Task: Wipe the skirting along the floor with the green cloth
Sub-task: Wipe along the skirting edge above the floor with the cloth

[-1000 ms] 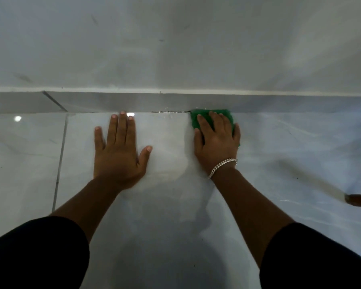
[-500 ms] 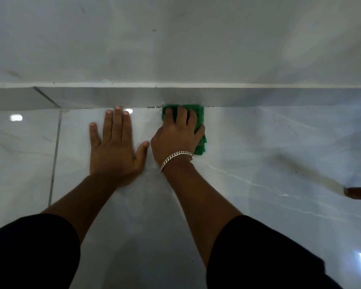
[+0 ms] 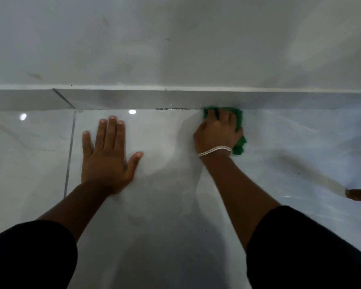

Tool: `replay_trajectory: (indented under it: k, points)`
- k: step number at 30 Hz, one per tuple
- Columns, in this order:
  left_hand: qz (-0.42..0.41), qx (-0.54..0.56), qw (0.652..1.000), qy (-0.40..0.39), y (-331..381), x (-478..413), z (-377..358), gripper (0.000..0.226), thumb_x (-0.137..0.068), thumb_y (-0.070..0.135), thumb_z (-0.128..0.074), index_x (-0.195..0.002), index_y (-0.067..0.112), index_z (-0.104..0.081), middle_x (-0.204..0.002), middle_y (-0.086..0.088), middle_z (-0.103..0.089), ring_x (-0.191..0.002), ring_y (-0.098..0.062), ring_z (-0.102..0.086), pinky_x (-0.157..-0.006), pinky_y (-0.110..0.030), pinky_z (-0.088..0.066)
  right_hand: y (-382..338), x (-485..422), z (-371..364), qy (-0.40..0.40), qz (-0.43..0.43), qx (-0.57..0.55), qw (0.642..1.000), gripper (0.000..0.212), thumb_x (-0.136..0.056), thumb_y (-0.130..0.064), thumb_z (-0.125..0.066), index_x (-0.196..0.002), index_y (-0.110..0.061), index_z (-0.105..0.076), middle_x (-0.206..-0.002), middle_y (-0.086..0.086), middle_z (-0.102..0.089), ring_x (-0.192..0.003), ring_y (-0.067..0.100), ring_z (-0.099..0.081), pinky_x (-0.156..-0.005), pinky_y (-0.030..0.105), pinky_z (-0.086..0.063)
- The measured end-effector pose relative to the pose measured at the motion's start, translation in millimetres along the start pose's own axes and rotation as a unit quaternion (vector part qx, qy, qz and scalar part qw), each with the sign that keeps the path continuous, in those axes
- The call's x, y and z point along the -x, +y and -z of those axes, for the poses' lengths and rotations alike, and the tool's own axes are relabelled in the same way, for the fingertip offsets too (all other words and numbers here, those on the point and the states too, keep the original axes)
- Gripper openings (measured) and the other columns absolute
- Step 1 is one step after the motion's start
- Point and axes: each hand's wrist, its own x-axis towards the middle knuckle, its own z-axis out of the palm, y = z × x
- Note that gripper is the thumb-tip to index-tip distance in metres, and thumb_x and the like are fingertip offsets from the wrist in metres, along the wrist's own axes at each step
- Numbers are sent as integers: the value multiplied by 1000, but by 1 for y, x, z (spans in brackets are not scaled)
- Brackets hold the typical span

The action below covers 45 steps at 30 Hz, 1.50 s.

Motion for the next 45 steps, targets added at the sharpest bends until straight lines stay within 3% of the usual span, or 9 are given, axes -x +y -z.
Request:
replay_trajectory:
  k: [6,10,16,20,26,31,35,40,45]
  points:
    - [5,-6,1000,0,0,0,-1,92,-88,69,-15,-158,10,-5,-168,-12,0,-155,-30,1,-121,-60,-2,-79,44,-7,-58,122,-45,990,56,-67,-26,-38,-115,-12,-64,-122,14,-61,-122,41,-50,-98,58,-37]
    - [-1,-1,1000,-5,0,0,2,91,-89,68,-16,-158,10,-6,-168,-12,-3,-155,-30,-2,-121,-59,-2,-25,21,-5,-61,232,-42,970,44,-74,-25,-54,-117,-22,-65,-126,6,-63,-122,31,-53,-94,54,-42]
    - [-3,7,1000,-2,-1,0,3,90,-89,66,-20,-158,9,-7,-168,-13,-2,-155,-30,-1,-121,-60,-2,56,-20,5,1,96,-9,995,43,-78,-23,-46,-117,-18,-64,-125,12,-62,-119,35,-54,-89,57,-47]
    - [-3,4,1000,0,1,-1,2,91,-89,64,-23,-157,7,-9,-168,-15,-4,-155,-32,-2,-121,-62,-4,17,-8,1,-13,-27,-28,999,48,-72,-18,-47,-117,-13,-63,-127,15,-58,-123,37,-47,-95,59,-40]
    - [-6,-4,1000,6,0,-1,1,93,-83,60,-27,-157,6,-12,-167,-15,-6,-155,-32,-4,-120,-63,-6,-112,54,-13,-39,74,-125,989,53,-70,-32,-34,-108,-13,-67,-119,15,-62,-120,39,-52,-96,57,-38]
    - [8,-4,1000,-12,-1,-1,4,91,-89,67,-22,-158,9,-8,-168,-11,-3,-156,-28,0,-121,-61,-5,-61,31,-17,-52,223,-38,973,45,-70,-23,-51,-114,-25,-64,-125,7,-61,-118,35,-51,-89,50,-43]
    - [8,7,1000,-3,-1,0,5,91,-89,66,-25,-158,8,-12,-168,-12,-7,-155,-29,-4,-120,-62,-7,3,4,-5,-19,133,-4,991,46,-72,-22,-55,-117,-25,-62,-127,9,-59,-120,38,-50,-86,50,-45]
    - [10,10,1000,-10,0,-2,5,92,-89,67,-25,-158,8,-8,-168,-13,-3,-155,-29,0,-121,-61,-6,-2,1,-4,-1,-105,-11,994,53,-75,-21,-46,-127,-15,-55,-137,16,-48,-129,39,-38,-97,59,-34]
    - [8,8,1000,-9,0,-2,4,93,-88,67,-22,-158,7,-6,-168,-14,-1,-155,-30,2,-121,-61,-2,-86,45,-14,-14,6,-36,999,61,-61,-27,-38,-115,-18,-64,-126,13,-60,-121,38,-51,-94,56,-40]
